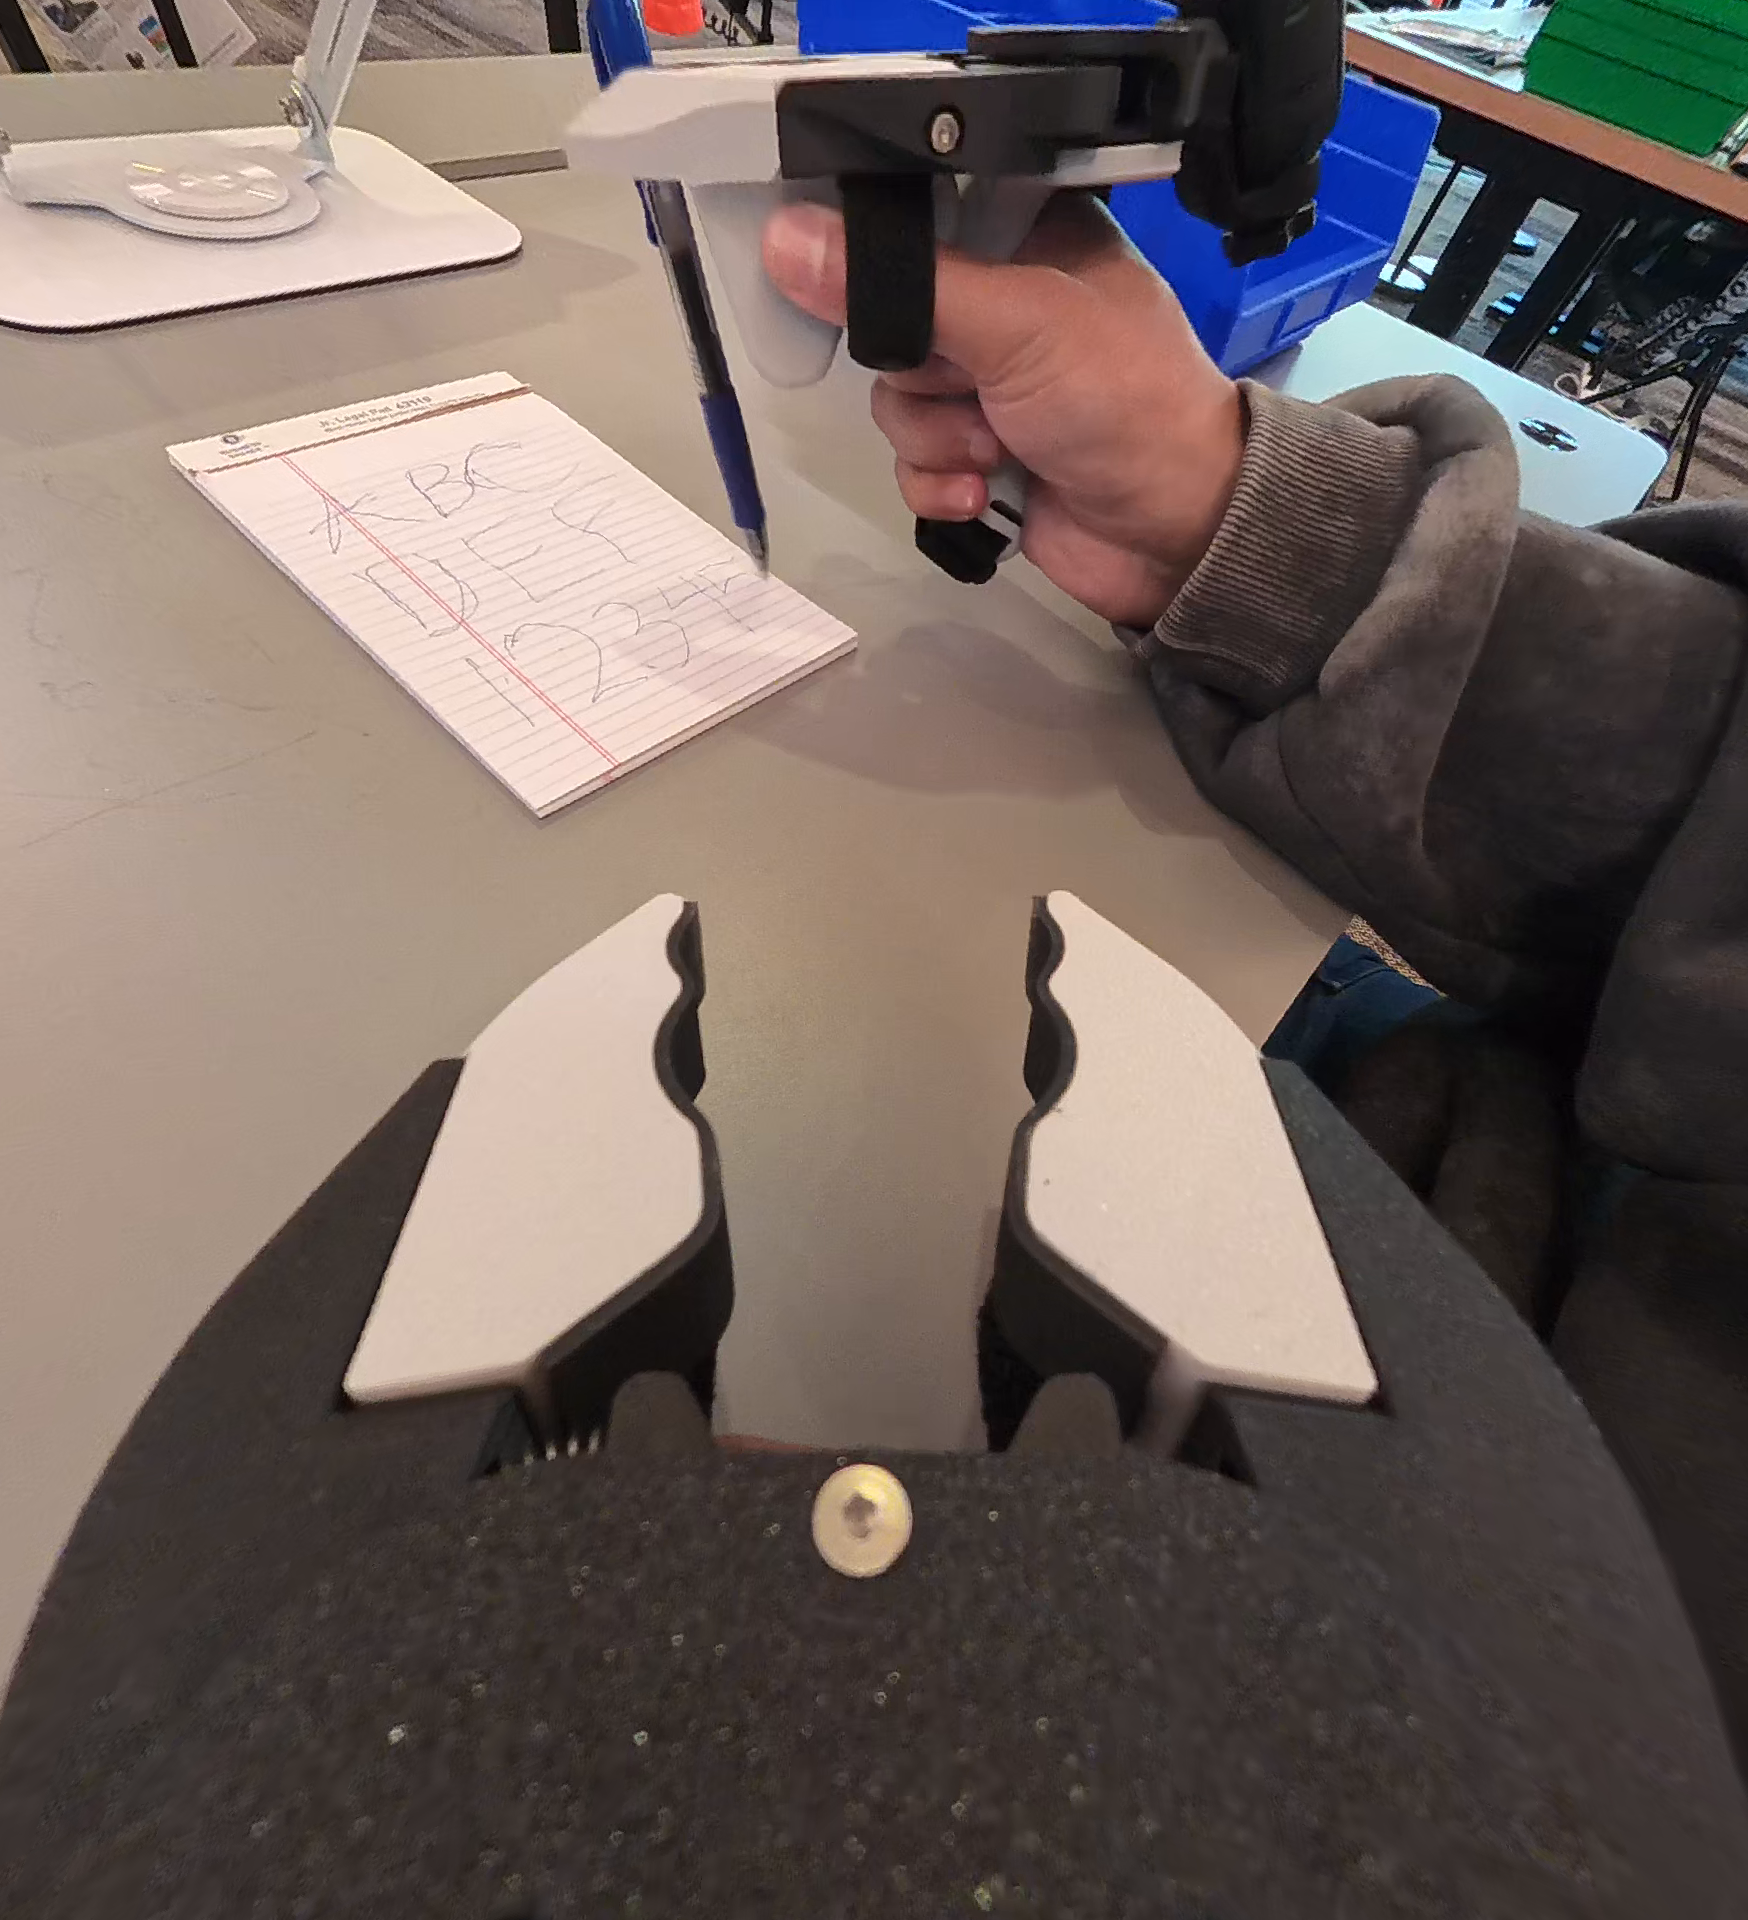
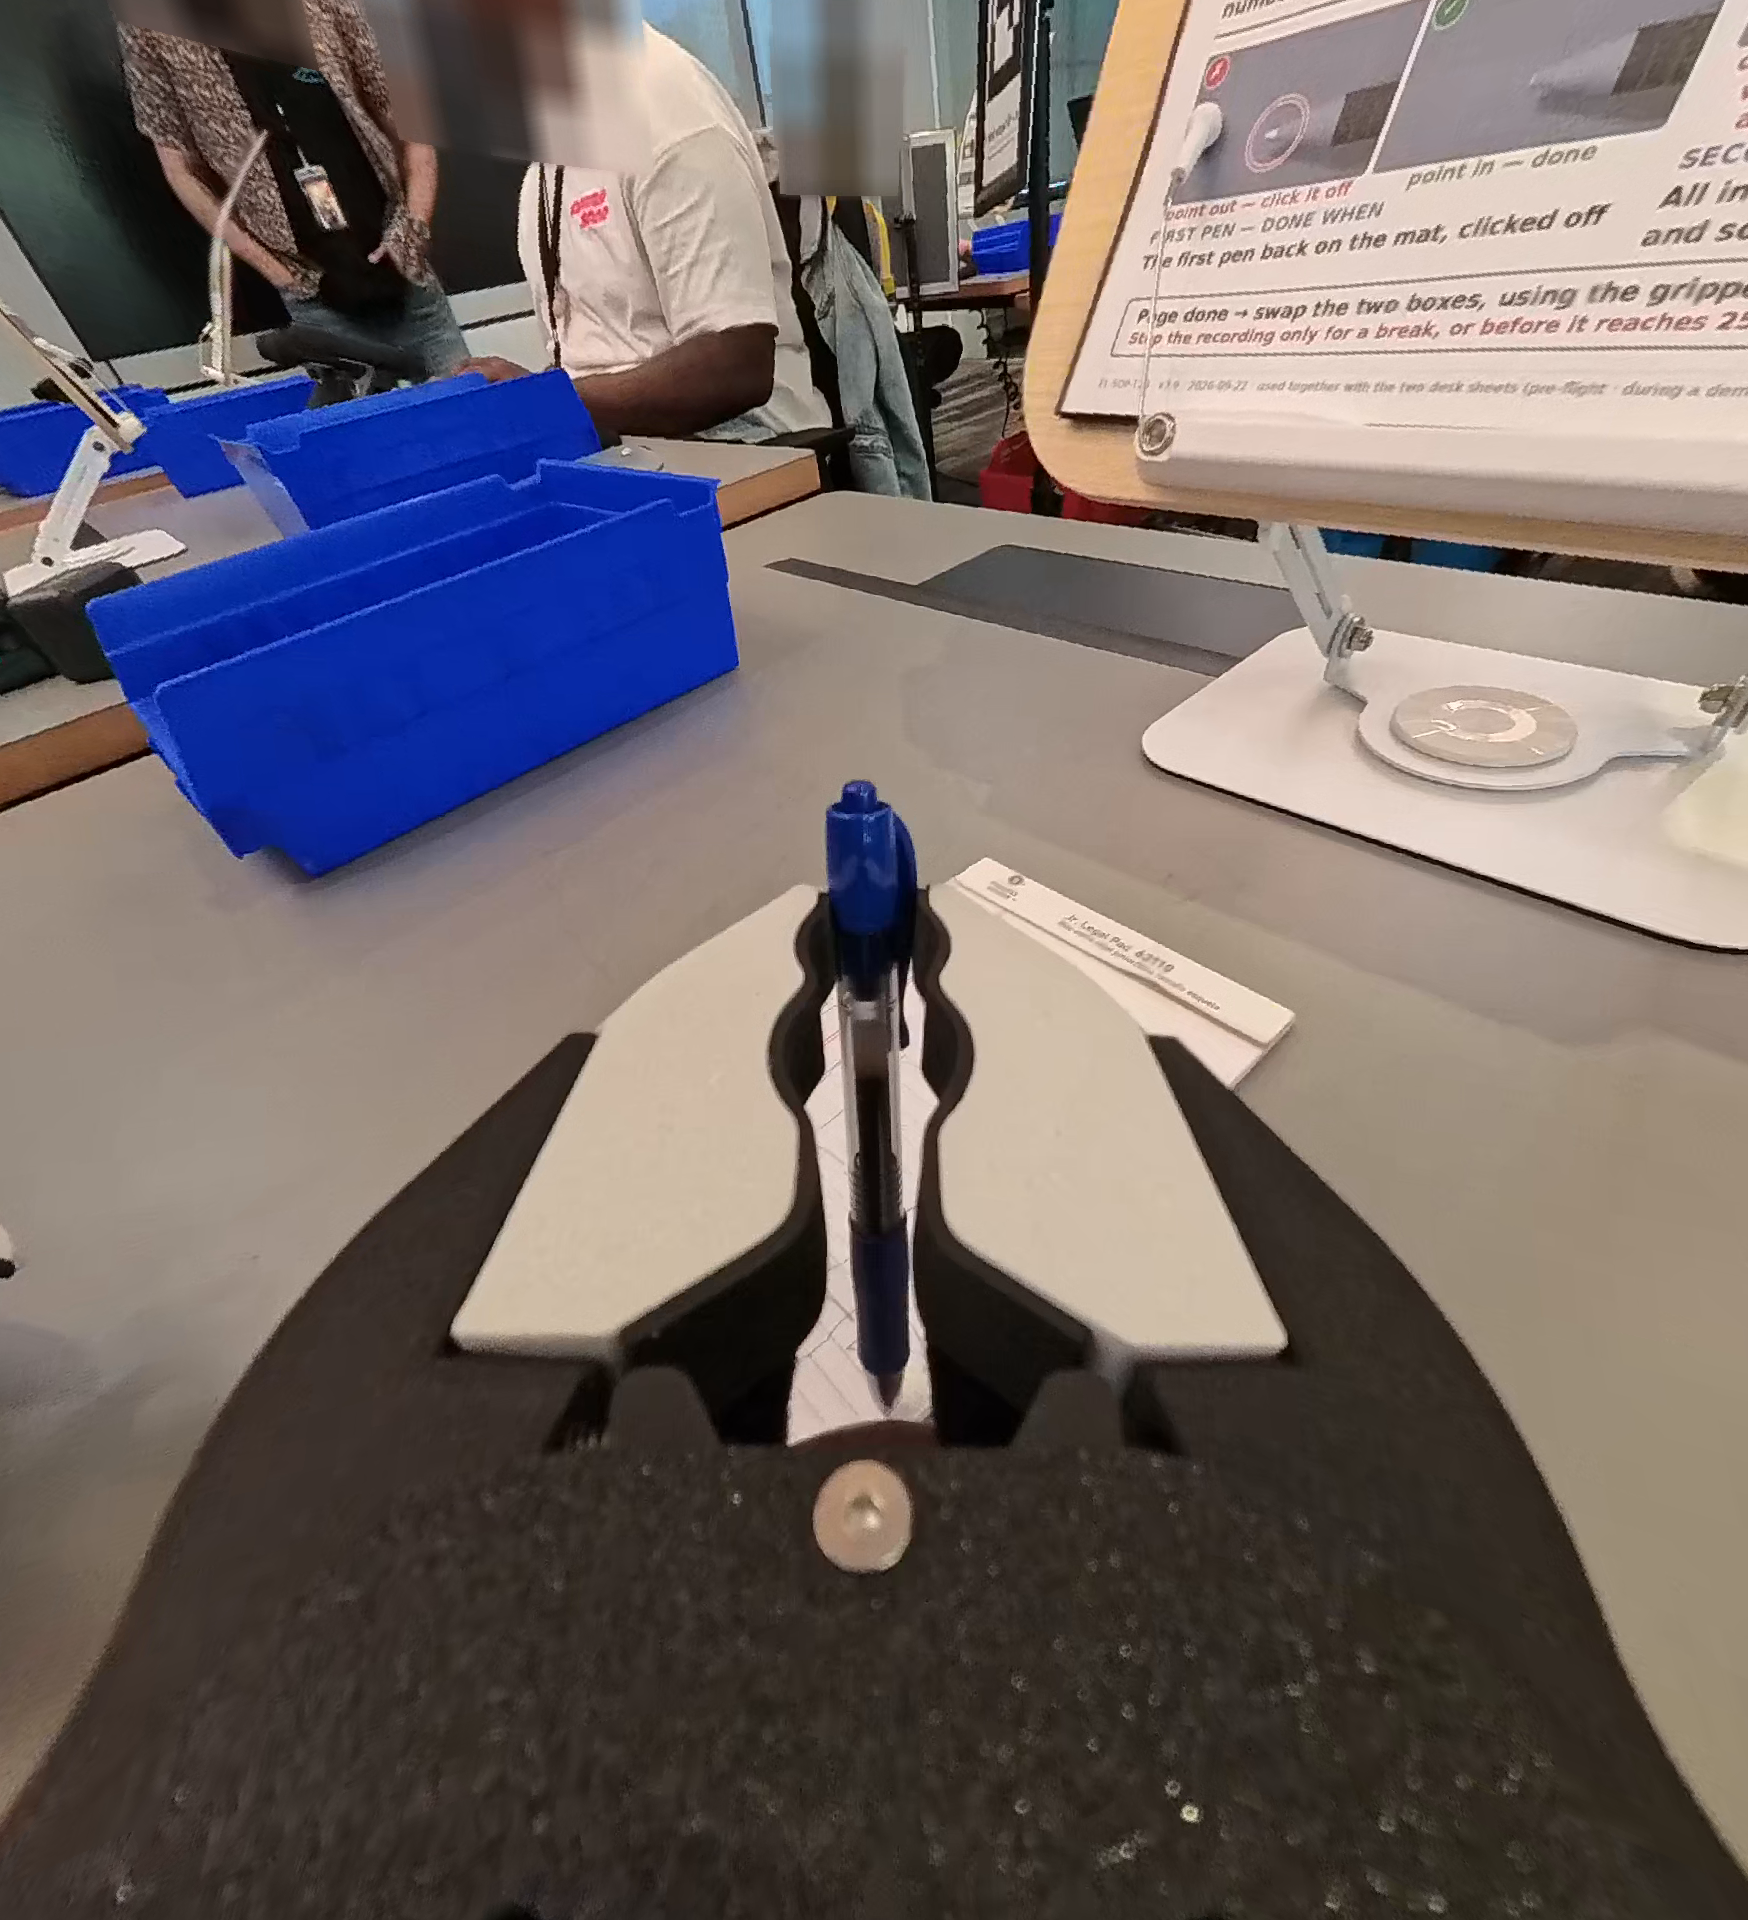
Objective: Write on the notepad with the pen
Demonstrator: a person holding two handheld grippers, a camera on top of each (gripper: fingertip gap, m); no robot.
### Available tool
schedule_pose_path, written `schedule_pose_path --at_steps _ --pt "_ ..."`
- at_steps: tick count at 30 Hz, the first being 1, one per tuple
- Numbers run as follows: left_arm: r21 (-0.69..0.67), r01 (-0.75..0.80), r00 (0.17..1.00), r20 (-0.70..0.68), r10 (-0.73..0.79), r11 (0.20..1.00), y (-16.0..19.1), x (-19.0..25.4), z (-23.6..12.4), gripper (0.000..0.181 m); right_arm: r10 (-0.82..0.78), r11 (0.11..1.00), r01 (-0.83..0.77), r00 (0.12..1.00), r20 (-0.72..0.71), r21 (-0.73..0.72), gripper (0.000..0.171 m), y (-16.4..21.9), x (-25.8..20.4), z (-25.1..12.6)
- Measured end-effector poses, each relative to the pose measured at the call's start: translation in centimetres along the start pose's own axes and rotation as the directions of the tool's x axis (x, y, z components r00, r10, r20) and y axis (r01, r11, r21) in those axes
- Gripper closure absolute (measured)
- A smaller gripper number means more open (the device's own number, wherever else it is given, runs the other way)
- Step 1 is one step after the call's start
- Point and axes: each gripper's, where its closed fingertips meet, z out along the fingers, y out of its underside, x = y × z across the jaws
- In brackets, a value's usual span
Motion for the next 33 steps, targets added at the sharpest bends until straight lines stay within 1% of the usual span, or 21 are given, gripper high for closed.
schedule_pose_path --at_steps 18,33 --pt "0.008 -0.009 1.000 0.005 0.009 1.000 0.0 0.5 -0.6 0.122 0.010 1.000 -0.010 1.000 0.017 0.002 0.158 0.5 -1.7 -0.2" --pt "0.011 -0.012 1.000 0.010 0.012 1.000 -0.1 0.4 -0.9 0.122 0.014 1.000 -0.014 0.999 0.052 -0.007 0.158 0.7 -2.7 1.6"
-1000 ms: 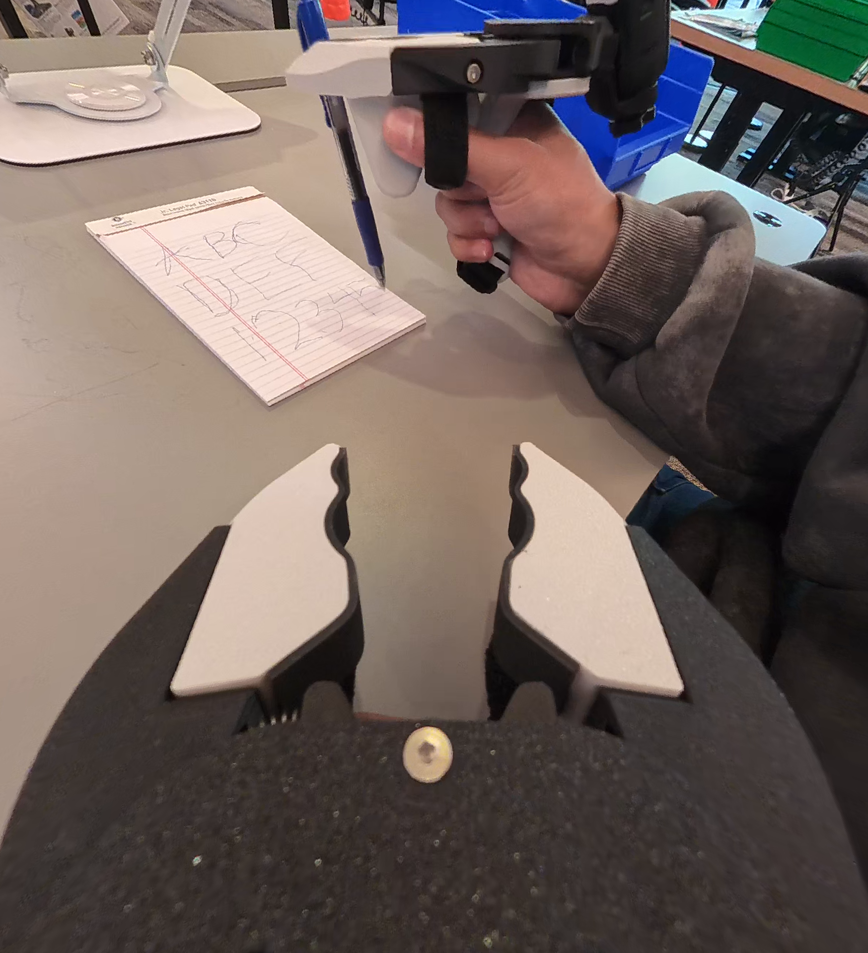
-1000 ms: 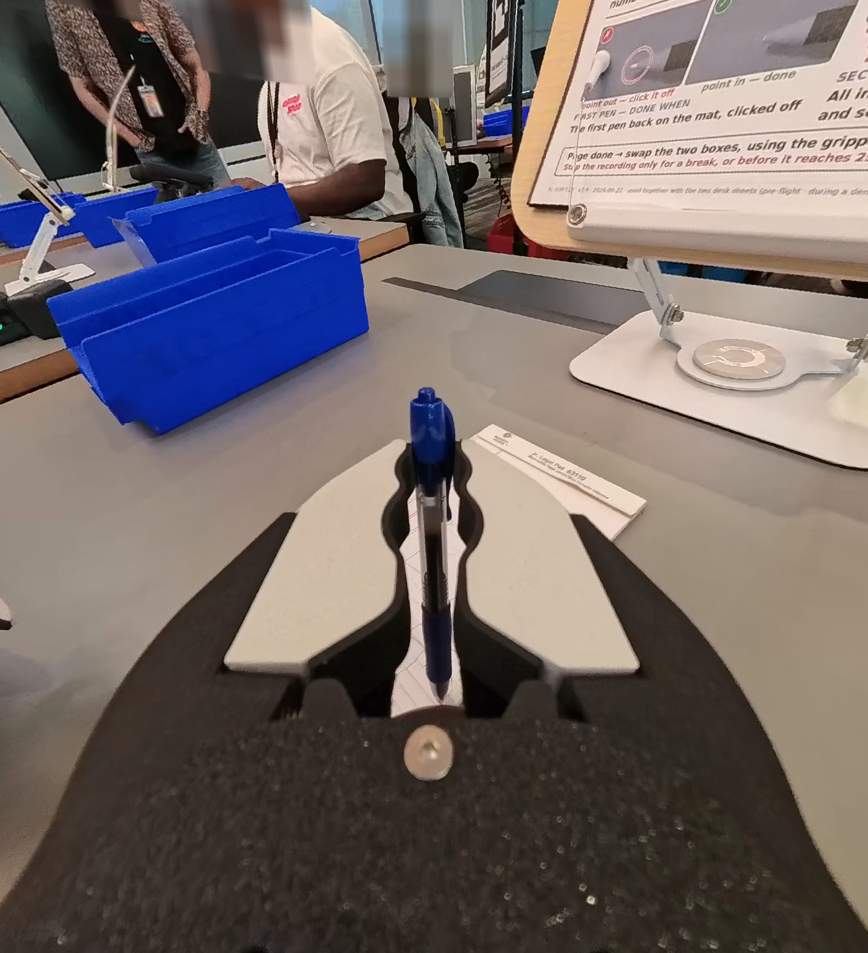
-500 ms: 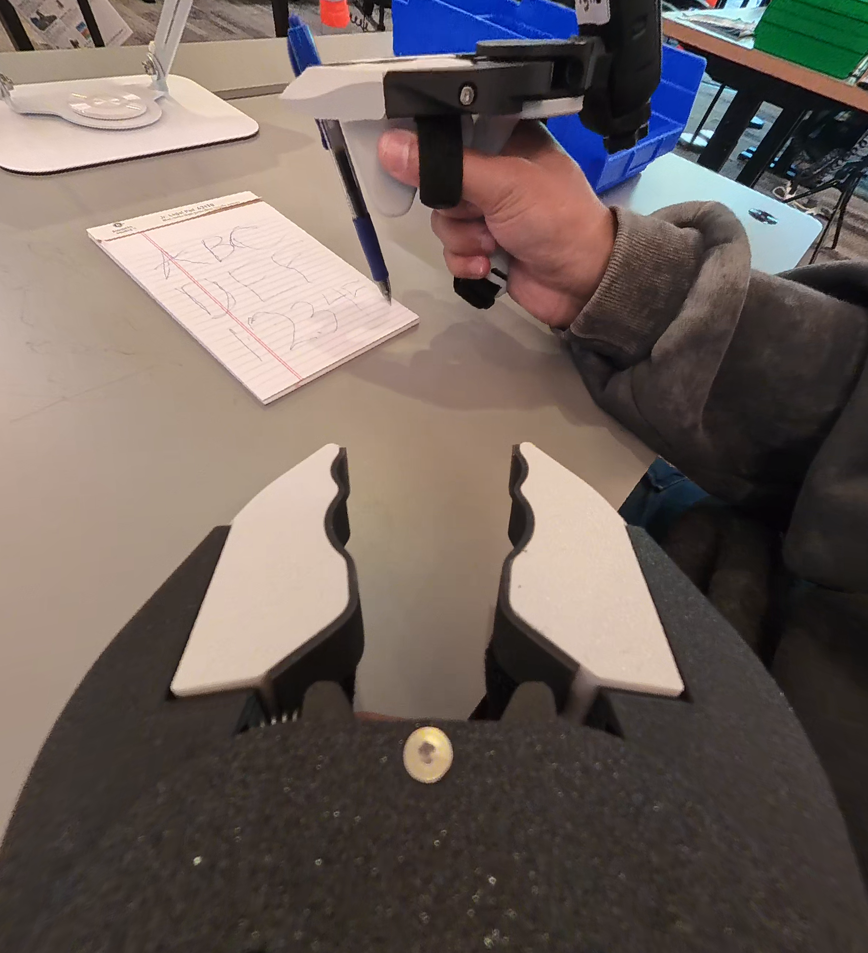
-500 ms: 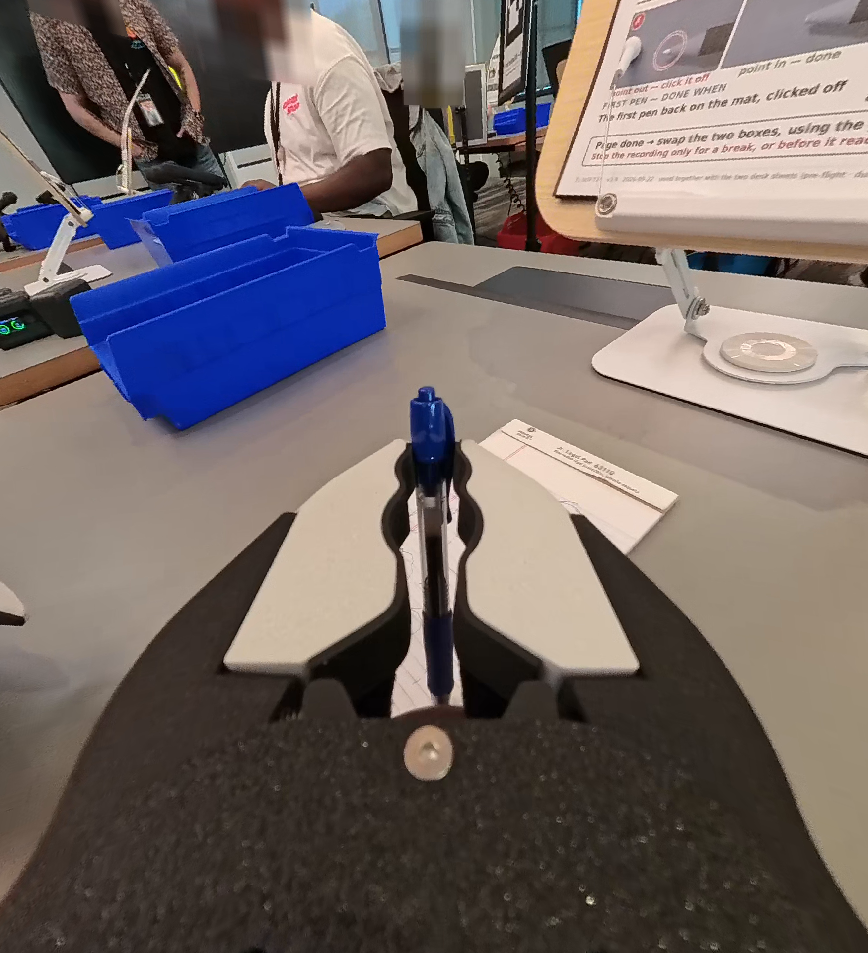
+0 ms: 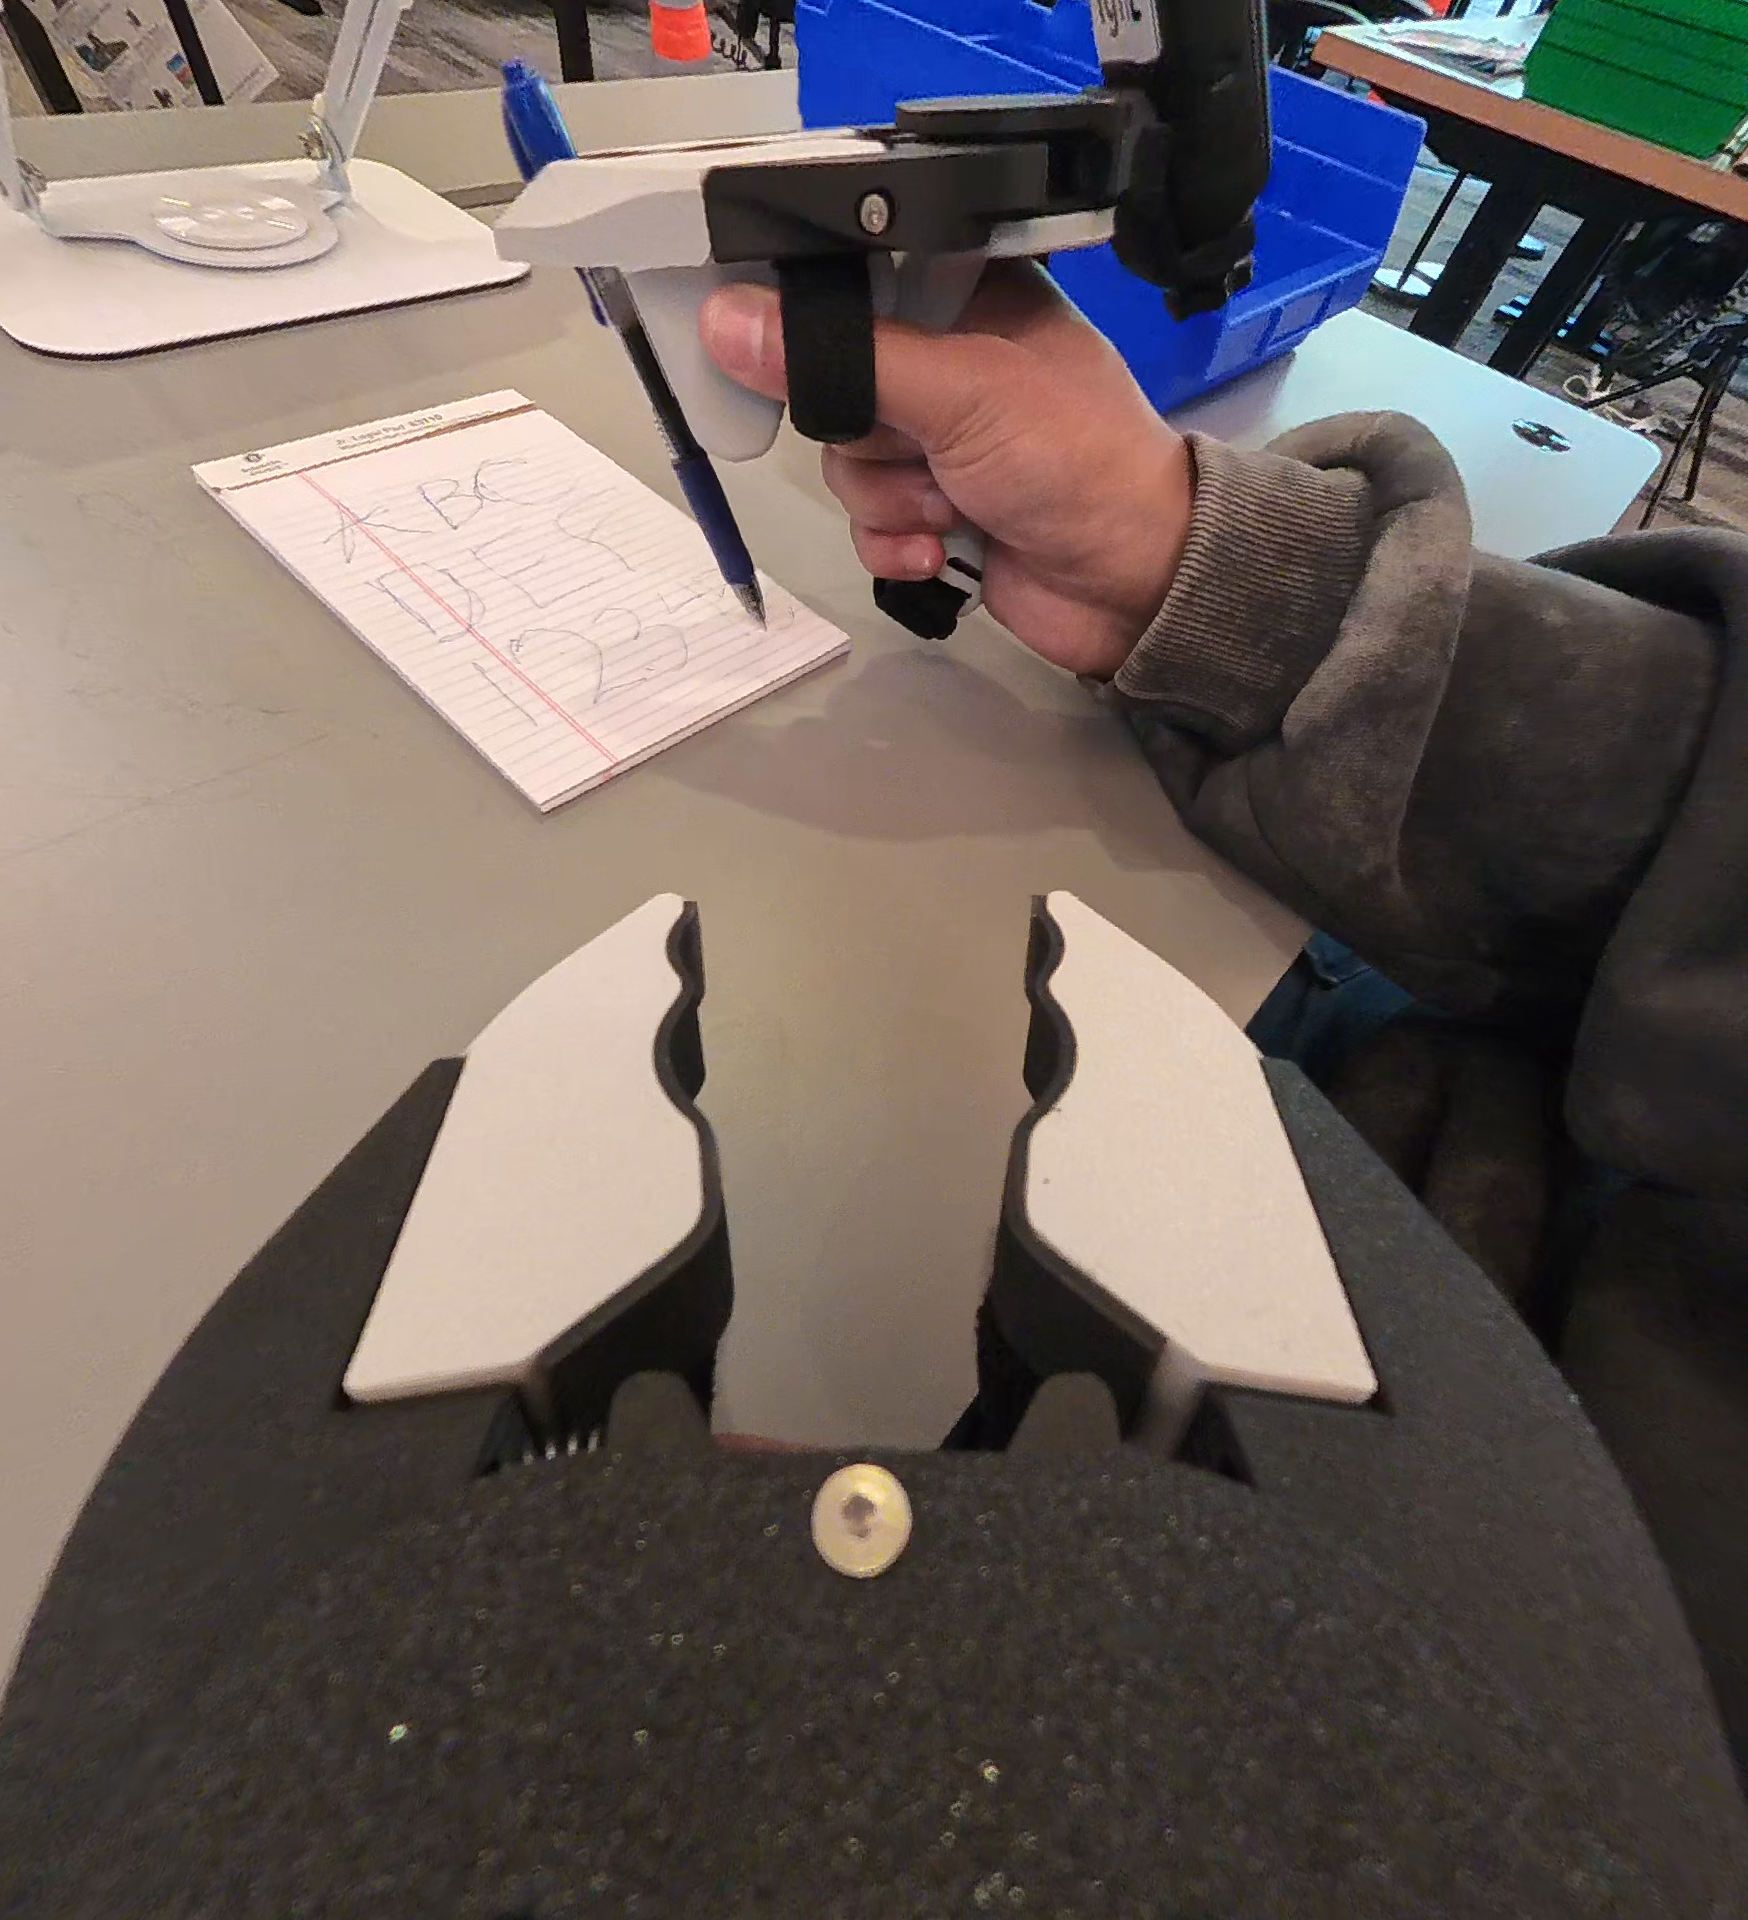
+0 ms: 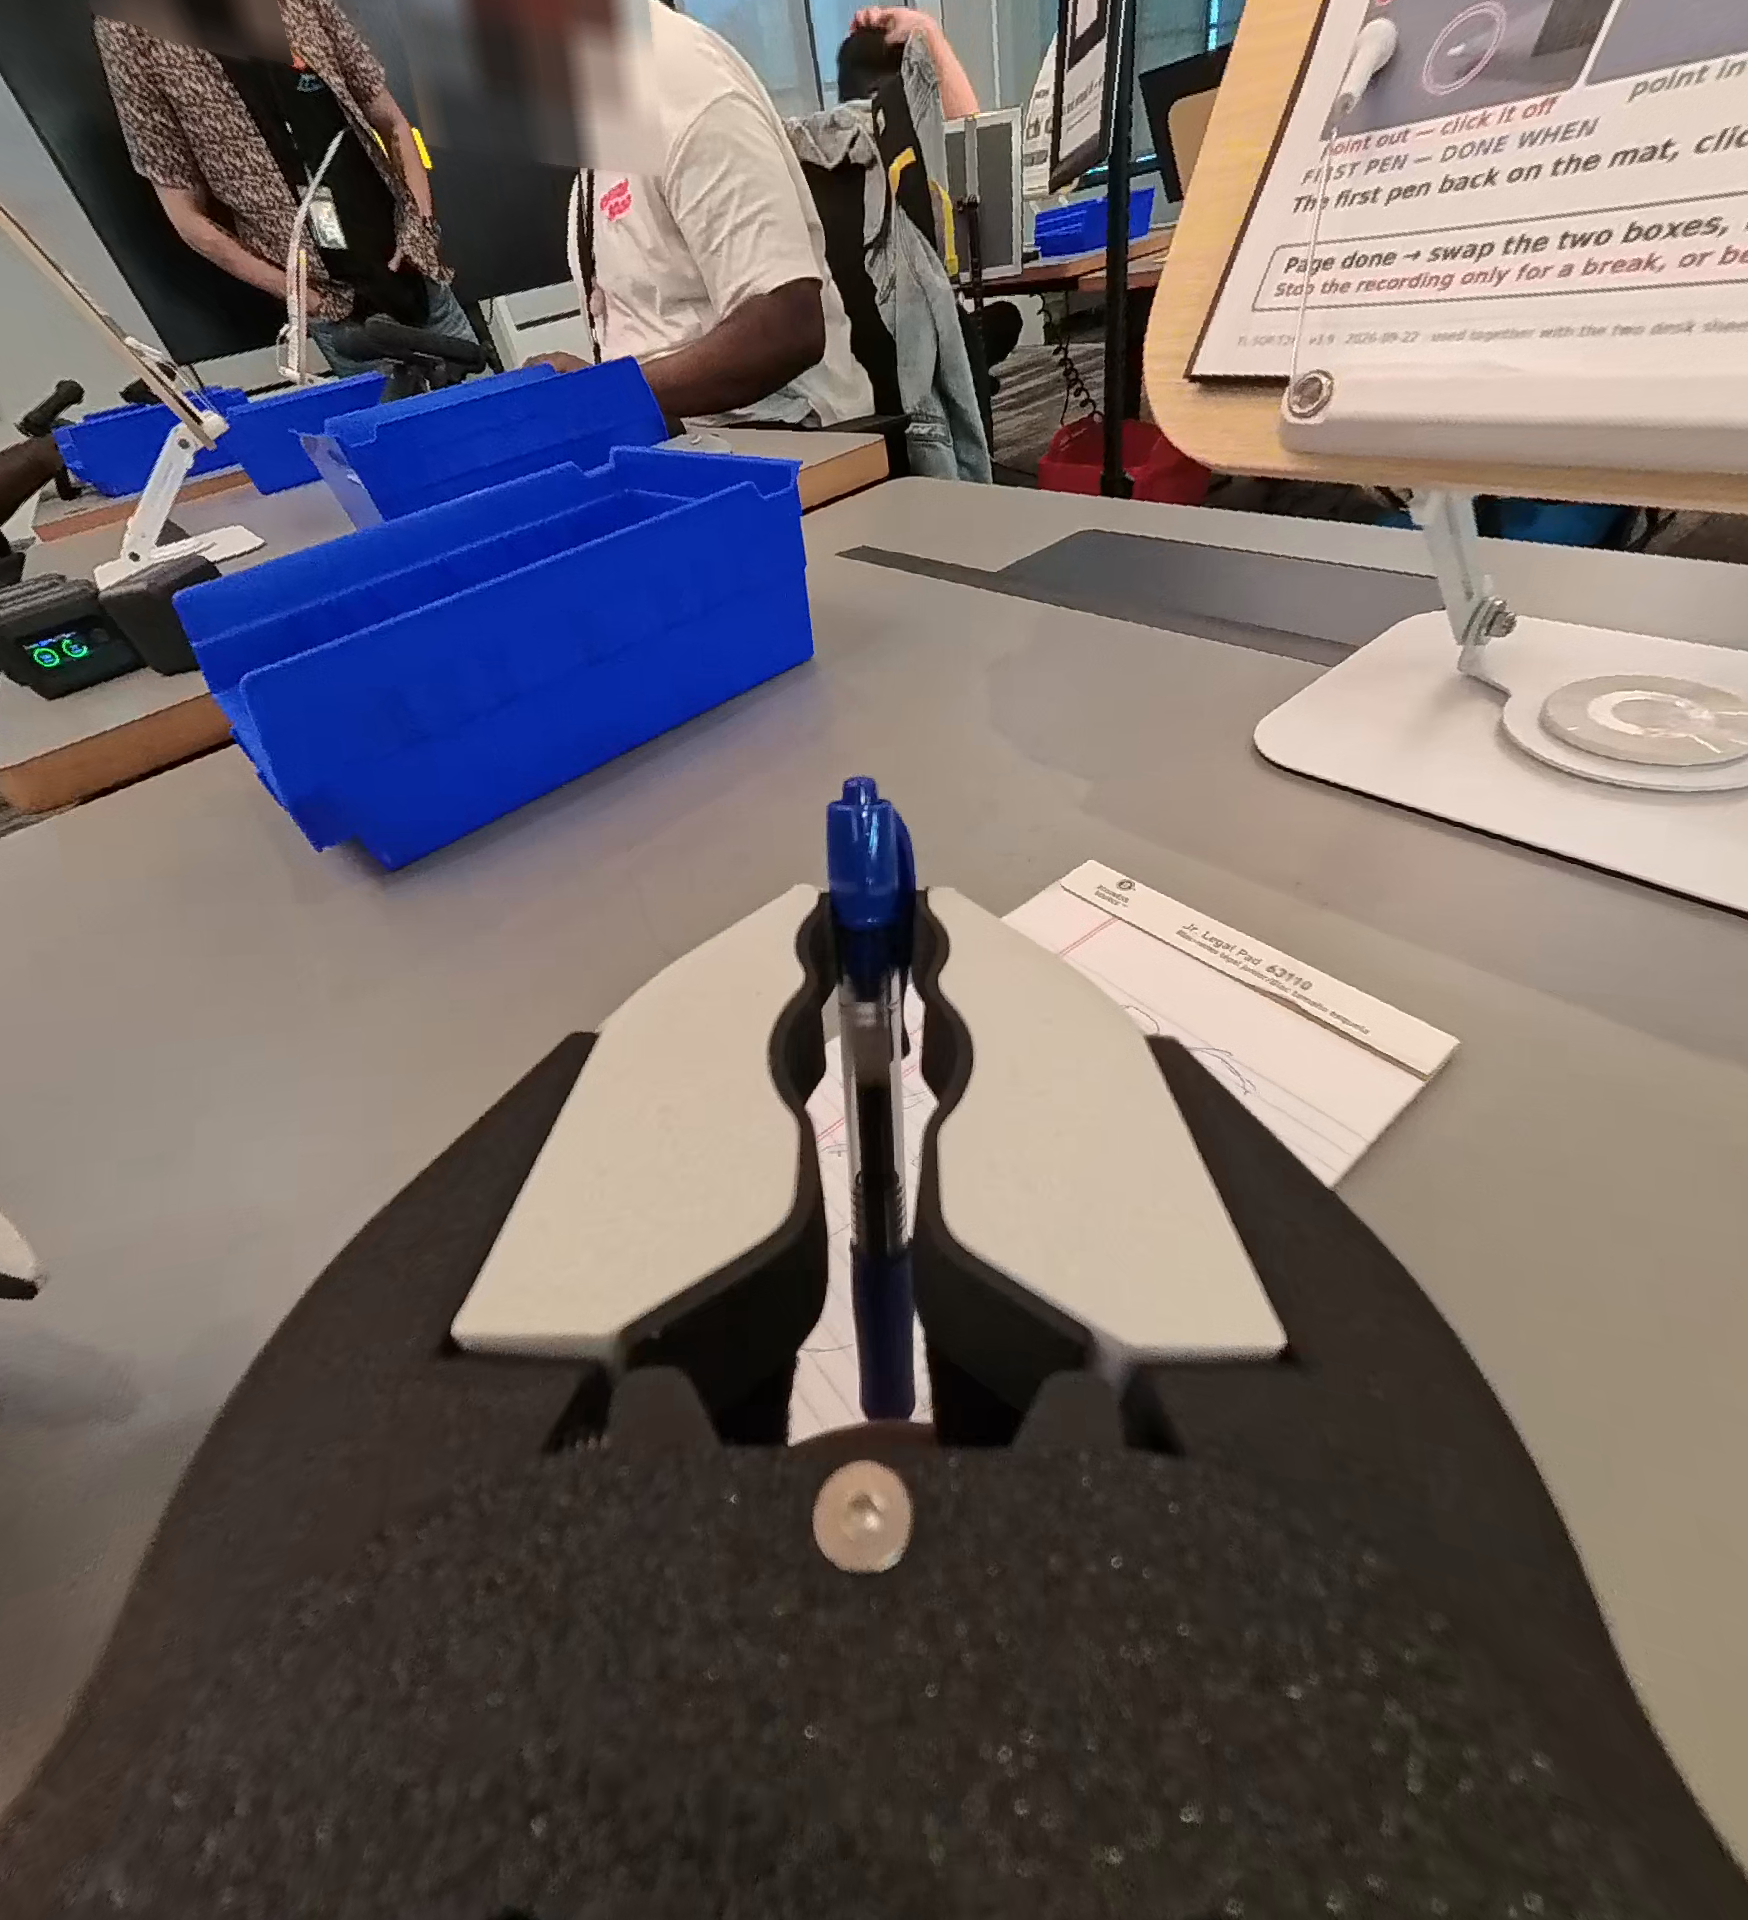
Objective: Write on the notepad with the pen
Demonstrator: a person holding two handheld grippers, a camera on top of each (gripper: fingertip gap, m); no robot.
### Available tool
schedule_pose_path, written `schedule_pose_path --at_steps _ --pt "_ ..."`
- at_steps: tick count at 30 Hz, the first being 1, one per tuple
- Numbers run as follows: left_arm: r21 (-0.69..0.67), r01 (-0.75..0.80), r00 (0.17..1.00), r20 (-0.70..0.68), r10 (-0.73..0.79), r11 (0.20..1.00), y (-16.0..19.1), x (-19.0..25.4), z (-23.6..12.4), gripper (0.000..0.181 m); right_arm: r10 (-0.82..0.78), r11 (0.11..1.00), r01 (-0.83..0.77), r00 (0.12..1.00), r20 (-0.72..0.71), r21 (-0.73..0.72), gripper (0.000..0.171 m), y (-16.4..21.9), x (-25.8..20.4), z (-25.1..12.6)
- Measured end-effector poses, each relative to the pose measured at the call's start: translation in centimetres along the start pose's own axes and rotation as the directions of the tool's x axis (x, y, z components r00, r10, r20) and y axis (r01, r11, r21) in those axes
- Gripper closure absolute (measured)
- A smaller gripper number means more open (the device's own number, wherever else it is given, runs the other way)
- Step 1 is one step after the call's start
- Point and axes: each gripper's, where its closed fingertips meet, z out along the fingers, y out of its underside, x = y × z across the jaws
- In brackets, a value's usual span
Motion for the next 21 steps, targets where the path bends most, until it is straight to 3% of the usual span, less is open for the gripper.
schedule_pose_path --at_steps 21 --pt "-0.007 -0.007 1.000 0.001 0.007 1.000 0.1 0.1 0.1 0.122 -0.009 1.000 0.009 1.000 -0.016 0.000 0.158 0.0 1.2 -0.8"
